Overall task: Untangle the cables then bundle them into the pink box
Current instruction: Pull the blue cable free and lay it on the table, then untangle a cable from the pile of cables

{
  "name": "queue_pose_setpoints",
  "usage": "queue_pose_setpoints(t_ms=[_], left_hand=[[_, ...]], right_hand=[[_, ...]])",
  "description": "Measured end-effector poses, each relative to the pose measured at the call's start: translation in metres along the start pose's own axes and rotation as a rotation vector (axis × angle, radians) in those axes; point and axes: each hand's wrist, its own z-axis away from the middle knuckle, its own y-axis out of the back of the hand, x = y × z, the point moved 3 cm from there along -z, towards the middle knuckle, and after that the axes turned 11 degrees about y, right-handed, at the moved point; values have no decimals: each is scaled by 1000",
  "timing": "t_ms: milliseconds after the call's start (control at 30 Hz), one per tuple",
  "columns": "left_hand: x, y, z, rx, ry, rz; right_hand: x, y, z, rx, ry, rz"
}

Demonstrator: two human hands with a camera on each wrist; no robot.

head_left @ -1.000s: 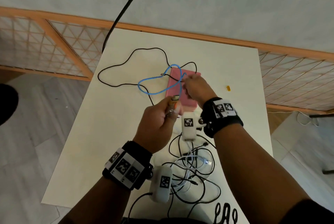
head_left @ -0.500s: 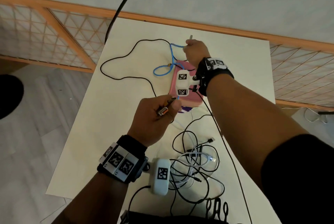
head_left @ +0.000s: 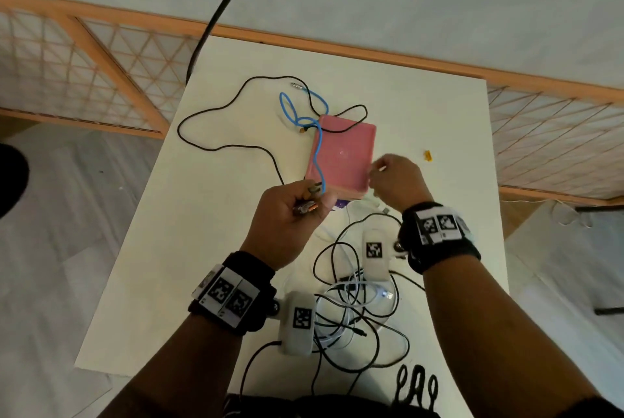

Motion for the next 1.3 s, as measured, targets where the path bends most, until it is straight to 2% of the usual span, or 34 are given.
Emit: queue_pose_setpoints(t_ms=[133, 233, 400, 567, 633, 700, 800, 867, 900, 1000, 1100, 1167, 1300], left_hand=[[-2, -5, -2, -23, 19, 45], [-2, -13, -4, -24, 22, 59], [-6, -23, -3, -28, 96, 77], [-7, -28, 1, -37, 199, 181], [-8, -29, 1, -61, 238, 221], [-8, -29, 0, -101, 280, 259], [-4, -30, 0, -152, 313, 245], [5, -32, 2, -197, 310, 282], [10, -34, 2, -230, 302, 329], [24, -37, 2, -304, 284, 383], [35, -39, 5, -340, 251, 320], [40, -42, 6, -284, 235, 250], [36, -47, 1, -85, 301, 228]], right_hand=[[59, -35, 59, -325, -305, 171], [88, -63, 82, -423, -412, 169], [96, -74, 91, -374, -368, 269], [95, -64, 100, -216, -435, 102], [80, -50, 107, -129, -354, 50], [56, -30, 116, 13, -204, -59], [7, 2, 139, 182, 88, -481], [-27, 21, 155, 198, 275, -749], [-39, 28, 161, 206, 321, -816], [-56, 35, 167, 291, 332, -830], [-59, 30, 163, 344, 324, -716], [-60, 25, 162, 347, 299, -720], [-60, 13, 163, 236, 324, -737]])
